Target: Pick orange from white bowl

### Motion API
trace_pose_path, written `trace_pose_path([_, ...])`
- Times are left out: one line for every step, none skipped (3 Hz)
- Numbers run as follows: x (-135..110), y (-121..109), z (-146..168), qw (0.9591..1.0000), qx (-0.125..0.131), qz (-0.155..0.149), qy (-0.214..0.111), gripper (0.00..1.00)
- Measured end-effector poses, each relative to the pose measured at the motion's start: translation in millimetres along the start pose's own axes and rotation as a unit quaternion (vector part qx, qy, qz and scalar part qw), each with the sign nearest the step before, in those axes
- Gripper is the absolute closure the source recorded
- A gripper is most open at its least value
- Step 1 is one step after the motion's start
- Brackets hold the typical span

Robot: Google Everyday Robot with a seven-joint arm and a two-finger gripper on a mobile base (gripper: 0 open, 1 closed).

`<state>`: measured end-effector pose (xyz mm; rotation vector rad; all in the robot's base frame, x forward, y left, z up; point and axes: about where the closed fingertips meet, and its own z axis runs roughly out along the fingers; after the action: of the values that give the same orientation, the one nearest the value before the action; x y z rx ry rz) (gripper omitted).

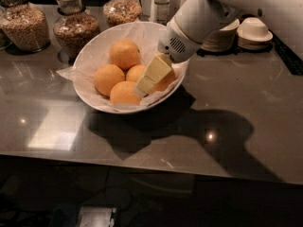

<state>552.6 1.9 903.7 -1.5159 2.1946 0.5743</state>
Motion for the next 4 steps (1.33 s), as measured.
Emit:
trace_pose_path([3.6, -5.6, 9.3, 0.9998, -0.003, 0.018, 0.008, 0.15])
trace_pose_path([7.7, -10.7, 18.3, 0.9992, -0.008, 0.036, 0.014, 0.15])
trace_pose_path([14.0, -15.3, 26.7, 0.9982, -0.011, 0.055, 0.021, 0.15])
trace_pose_path([16.7, -17.6, 28.6, 0.9975, -0.003, 0.065, 0.026, 0.16])
